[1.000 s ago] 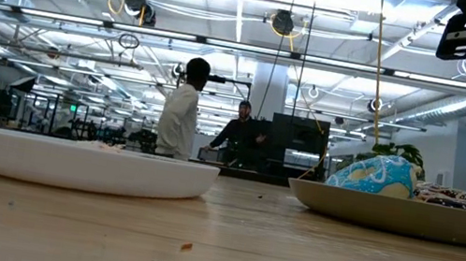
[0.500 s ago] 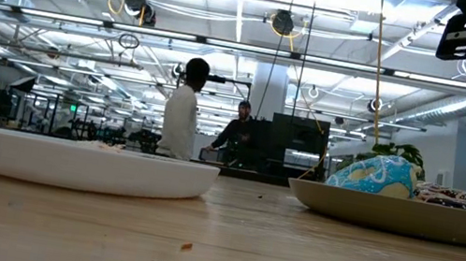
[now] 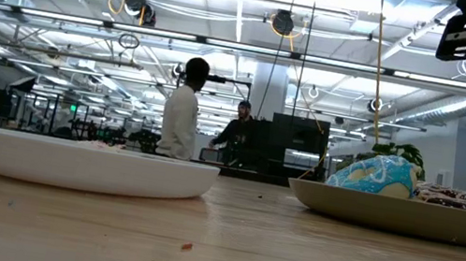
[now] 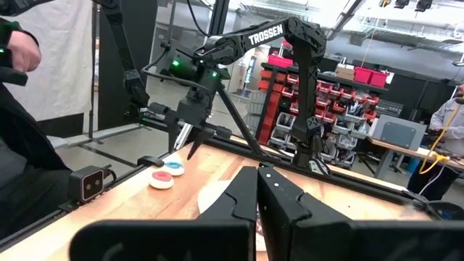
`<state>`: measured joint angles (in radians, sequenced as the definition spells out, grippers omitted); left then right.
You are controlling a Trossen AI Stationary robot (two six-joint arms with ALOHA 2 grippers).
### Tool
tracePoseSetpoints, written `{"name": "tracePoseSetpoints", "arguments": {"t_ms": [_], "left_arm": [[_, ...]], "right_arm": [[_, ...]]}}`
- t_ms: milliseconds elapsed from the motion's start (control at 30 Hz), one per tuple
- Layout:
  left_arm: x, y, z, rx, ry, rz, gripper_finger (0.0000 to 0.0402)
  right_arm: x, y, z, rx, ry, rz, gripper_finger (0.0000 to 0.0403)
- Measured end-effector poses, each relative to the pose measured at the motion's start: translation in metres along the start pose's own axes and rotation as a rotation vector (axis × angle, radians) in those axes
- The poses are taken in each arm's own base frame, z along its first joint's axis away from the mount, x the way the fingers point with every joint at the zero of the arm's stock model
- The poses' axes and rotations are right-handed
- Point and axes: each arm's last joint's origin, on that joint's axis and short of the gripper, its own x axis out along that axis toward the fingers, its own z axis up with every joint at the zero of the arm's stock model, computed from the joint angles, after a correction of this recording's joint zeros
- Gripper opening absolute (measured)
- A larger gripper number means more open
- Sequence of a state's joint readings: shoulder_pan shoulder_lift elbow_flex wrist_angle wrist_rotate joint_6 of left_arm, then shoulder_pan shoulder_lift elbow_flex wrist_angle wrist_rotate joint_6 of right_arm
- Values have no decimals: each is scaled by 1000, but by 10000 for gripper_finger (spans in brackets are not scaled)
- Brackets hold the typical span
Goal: Pick & Place donuts
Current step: Put the small blue donut on the white plate
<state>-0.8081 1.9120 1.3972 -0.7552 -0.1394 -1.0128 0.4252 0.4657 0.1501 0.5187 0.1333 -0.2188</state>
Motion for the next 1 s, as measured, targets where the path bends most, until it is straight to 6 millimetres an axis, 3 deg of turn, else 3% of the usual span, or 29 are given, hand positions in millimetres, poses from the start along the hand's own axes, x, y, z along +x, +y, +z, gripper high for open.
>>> {"name": "tracePoseSetpoints", "arguments": {"t_ms": [133, 500, 833, 1000], "left_arm": [[0, 0, 0, -49, 28, -15, 213], [-2, -7, -14, -41, 20, -2, 192], [-2, -2, -18, -87, 25, 54, 256], [7, 6, -22, -100, 53, 76, 265]], "right_arm": [[0, 0, 0, -16, -2, -1, 0], [0, -1, 3, -32, -29, -7, 0], [0, -1, 5, -52, -51, -13, 0], [0, -1, 5, -58, -52, -14, 0]]}}
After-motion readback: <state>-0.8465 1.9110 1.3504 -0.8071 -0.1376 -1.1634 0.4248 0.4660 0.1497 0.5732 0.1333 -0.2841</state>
